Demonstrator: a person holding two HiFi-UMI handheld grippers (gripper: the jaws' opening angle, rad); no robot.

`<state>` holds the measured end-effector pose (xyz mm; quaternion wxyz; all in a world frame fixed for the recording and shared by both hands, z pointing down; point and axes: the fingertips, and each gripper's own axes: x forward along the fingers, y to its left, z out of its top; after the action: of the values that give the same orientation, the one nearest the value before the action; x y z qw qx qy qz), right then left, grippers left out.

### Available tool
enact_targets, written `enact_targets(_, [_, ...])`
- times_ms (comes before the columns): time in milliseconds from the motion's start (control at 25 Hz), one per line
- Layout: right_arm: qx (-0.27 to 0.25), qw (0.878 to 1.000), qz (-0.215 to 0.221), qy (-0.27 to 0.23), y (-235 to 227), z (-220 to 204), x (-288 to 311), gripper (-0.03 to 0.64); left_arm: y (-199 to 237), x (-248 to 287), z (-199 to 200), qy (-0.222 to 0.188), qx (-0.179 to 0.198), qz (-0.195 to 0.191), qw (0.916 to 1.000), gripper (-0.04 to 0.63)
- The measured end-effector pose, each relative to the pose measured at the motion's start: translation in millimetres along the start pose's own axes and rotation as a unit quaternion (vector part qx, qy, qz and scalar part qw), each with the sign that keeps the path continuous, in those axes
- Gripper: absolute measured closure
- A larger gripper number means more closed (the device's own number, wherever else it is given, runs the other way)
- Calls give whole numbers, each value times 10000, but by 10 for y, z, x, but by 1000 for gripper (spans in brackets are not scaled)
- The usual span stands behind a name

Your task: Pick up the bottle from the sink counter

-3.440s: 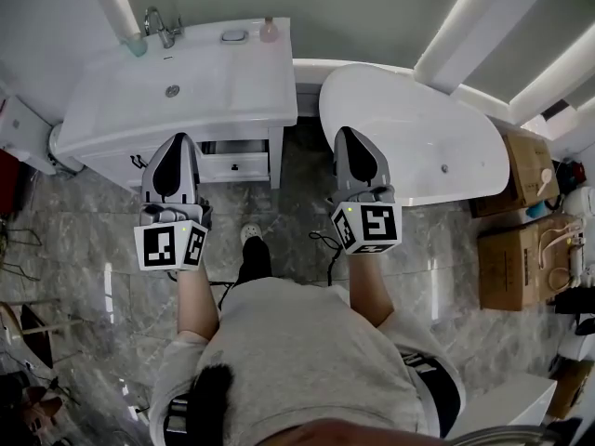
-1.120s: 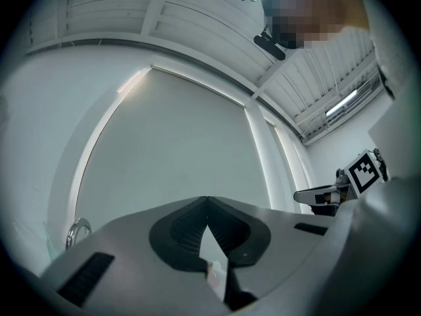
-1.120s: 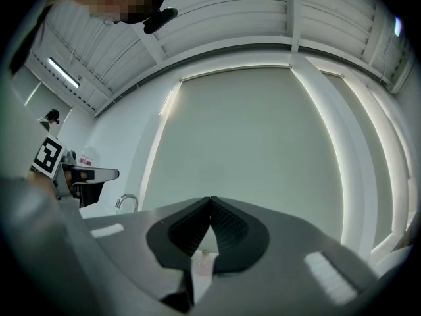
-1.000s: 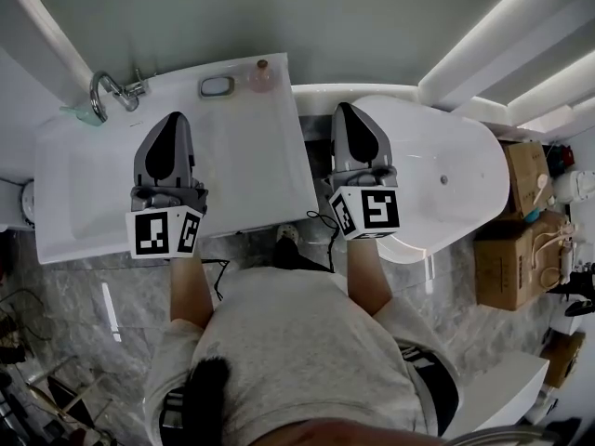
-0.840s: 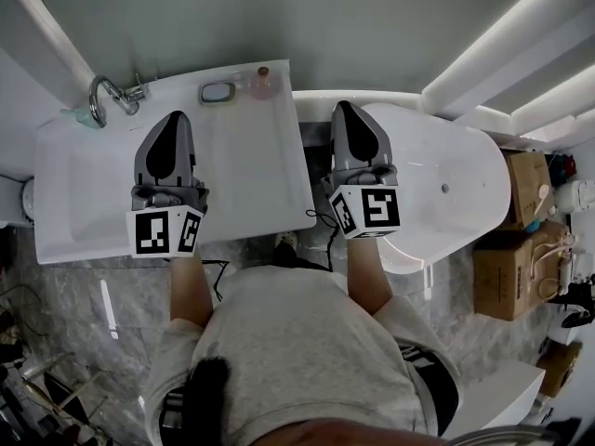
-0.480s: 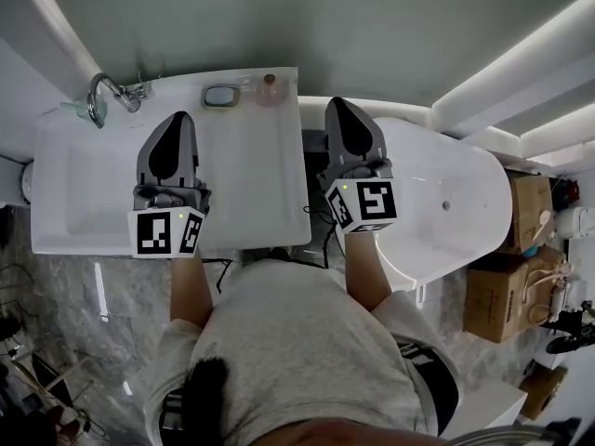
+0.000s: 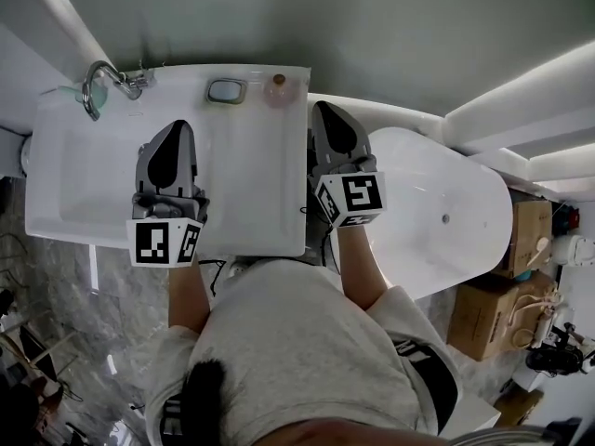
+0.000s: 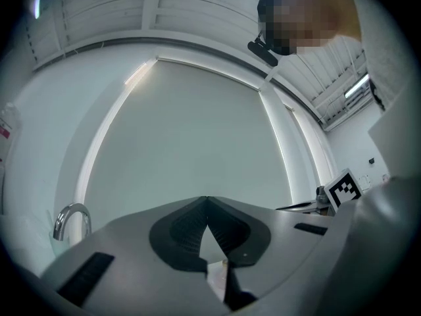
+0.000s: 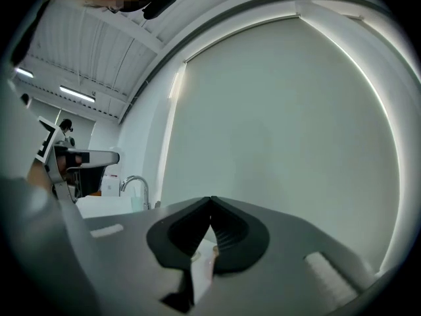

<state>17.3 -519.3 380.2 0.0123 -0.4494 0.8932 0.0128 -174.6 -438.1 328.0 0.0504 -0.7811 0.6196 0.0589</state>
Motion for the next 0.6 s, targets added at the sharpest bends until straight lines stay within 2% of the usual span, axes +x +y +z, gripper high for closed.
enact_targets(320, [45,9980,493,383,23,-503,396,604,-2,-10,-81,32,109,223,9997,588])
enact_targets(600, [31,9961,718,511,-48,-831,731,603,19,-76,-139,118,187,386,9990,588])
